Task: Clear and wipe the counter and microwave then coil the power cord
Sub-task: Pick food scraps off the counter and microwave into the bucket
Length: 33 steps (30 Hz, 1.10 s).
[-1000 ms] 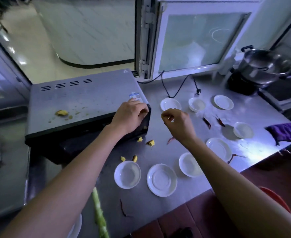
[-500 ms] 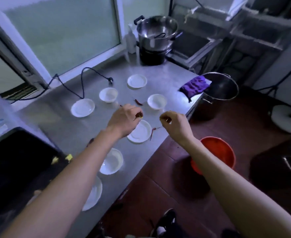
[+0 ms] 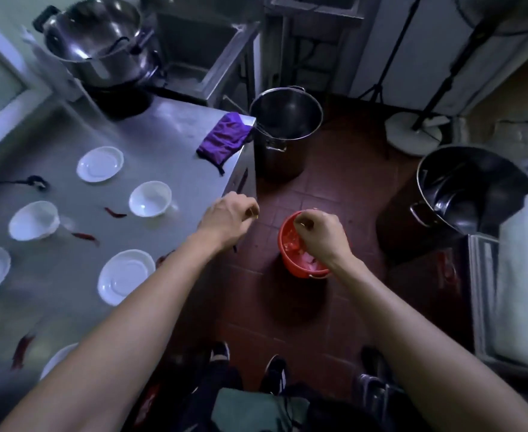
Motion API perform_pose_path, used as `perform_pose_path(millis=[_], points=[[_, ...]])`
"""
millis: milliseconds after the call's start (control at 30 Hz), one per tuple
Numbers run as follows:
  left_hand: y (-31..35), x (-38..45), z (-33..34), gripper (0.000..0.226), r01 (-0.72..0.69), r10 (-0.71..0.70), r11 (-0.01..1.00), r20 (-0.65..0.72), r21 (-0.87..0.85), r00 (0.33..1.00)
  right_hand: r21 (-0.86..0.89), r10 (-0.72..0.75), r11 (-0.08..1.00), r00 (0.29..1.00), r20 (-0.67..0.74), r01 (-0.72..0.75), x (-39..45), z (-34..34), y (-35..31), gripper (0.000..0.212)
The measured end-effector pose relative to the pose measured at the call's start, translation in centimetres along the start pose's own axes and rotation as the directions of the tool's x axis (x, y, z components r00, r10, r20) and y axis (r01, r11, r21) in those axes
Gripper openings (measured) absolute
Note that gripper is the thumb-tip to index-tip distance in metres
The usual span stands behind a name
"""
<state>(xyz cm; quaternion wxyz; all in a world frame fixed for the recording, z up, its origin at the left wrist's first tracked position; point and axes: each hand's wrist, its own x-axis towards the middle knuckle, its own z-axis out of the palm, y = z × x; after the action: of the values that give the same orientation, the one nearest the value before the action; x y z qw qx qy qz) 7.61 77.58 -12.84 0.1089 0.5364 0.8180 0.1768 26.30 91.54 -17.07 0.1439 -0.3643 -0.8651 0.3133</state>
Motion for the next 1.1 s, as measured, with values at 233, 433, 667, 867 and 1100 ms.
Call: perform_pose_path(millis=[233, 433, 667, 867, 1100], points=[[1.5, 9.2, 5.9, 0.011, -0.129, 0.135, 0.99, 0.148, -0.052, 0.98, -0.002, 0.206, 0.979, 0.979, 0.001, -0.206, 3.9, -1.0, 6.1, 0.011], [-0.9, 18.2, 11.4, 0.011, -0.095, 0.132, 0.984, 0.263, -0.148, 0.956, -0.02, 0.375, 0.927, 0.925, 0.052, -0.375, 9.8, 0.4, 10.3, 0.013], [-2.7, 25.3, 15.6, 0.008, -0.032, 0.105, 0.983, 0.405, -0.183, 0.908, -0.037, 0.502, 0.864, 0.858, 0.106, -0.502, 15.2, 2.2, 13.7, 0.012], [-2.4, 28.1, 18.8, 0.009, 0.014, 0.072, 0.984, 0.476, -0.176, 0.877, -0.034, 0.544, 0.837, 0.823, 0.162, -0.547, 17.5, 2.6, 17.2, 0.013], [-2.2, 27.8, 24.9, 0.008, 0.147, -0.048, 0.979, 0.543, -0.14, 0.838, -0.018, 0.591, 0.794, 0.766, 0.253, -0.607, 17.6, 5.0, 22.4, 0.011]])
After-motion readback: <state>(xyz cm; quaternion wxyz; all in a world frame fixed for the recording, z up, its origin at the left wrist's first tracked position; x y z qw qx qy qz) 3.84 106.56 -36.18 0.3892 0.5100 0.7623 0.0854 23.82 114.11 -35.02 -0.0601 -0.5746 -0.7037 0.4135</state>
